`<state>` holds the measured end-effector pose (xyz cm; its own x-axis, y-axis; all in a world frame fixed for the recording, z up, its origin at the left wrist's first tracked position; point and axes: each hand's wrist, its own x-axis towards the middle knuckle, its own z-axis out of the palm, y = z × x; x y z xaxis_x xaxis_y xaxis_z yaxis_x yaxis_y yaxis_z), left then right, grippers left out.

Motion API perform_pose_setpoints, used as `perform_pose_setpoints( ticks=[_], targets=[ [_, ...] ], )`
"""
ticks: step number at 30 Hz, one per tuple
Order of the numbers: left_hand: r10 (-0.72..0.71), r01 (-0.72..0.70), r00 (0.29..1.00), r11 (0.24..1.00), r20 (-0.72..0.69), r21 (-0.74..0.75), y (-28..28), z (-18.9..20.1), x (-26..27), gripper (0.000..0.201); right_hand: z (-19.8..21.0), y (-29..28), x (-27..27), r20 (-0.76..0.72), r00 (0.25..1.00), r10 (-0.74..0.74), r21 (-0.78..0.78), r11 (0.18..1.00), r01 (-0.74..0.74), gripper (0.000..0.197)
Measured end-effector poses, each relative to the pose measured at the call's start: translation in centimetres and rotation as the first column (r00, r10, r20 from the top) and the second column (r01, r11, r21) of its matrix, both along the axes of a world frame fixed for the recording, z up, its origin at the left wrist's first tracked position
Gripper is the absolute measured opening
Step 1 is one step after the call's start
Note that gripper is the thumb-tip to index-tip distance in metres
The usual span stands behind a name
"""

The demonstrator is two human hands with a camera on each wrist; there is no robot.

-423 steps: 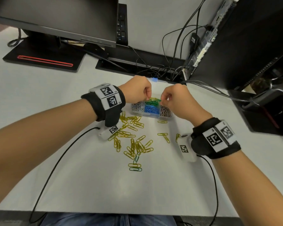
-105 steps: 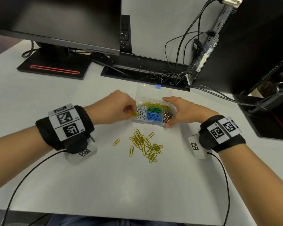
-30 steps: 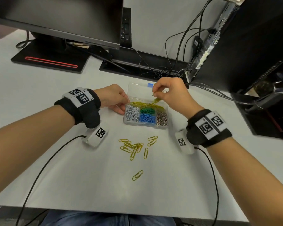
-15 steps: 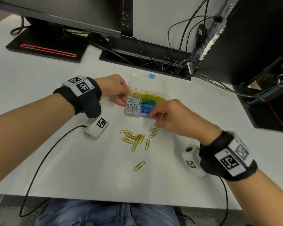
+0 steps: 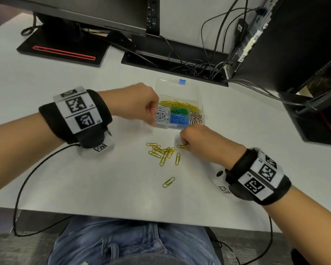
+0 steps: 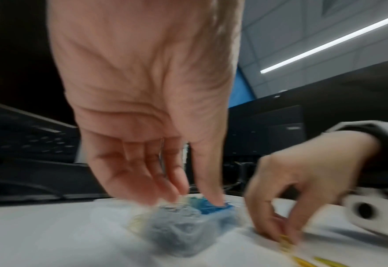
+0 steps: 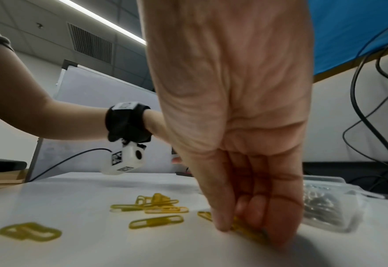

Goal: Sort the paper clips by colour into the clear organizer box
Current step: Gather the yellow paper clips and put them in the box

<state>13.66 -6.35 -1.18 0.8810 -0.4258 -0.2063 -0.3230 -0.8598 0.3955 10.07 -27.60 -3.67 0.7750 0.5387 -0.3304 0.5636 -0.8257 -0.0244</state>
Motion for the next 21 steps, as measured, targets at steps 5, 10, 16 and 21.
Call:
perform_pose_setpoints(
  ticks=[5, 10, 16, 21],
  targets=[
    [-0.264, 0.275, 0.961, 0.943, -0.079, 0.187, -2.2, -1.5, -3.4, 0.034, -0.2, 0.0, 0.0, -0.006, 1.000, 0.010, 0.008, 1.000, -0.009, 0.014],
    [-0.326, 0.319, 0.945, 0.903, -0.025, 0.287, -3.7, -2.8, -3.5, 0.020, -0.3, -0.1, 0.3, -0.011, 1.000, 0.000, 0.072, 0.997, 0.001, 0.011],
    [-0.348, 0.349, 0.937, 0.915, -0.041, 0.202, -3.6, -3.5, -3.0, 0.004, 1.7, -0.3, 2.8, 0.021, 0.997, -0.074, 0.397, 0.916, 0.060, 0.014],
    [-0.311, 0.315, 0.949, 0.938, -0.054, 0.141, -3.1, -2.5, -2.6, 0.008, 2.7, -0.4, 7.8, 0.162, 0.965, -0.206, 0.457, 0.883, 0.111, 0.018]
  ],
)
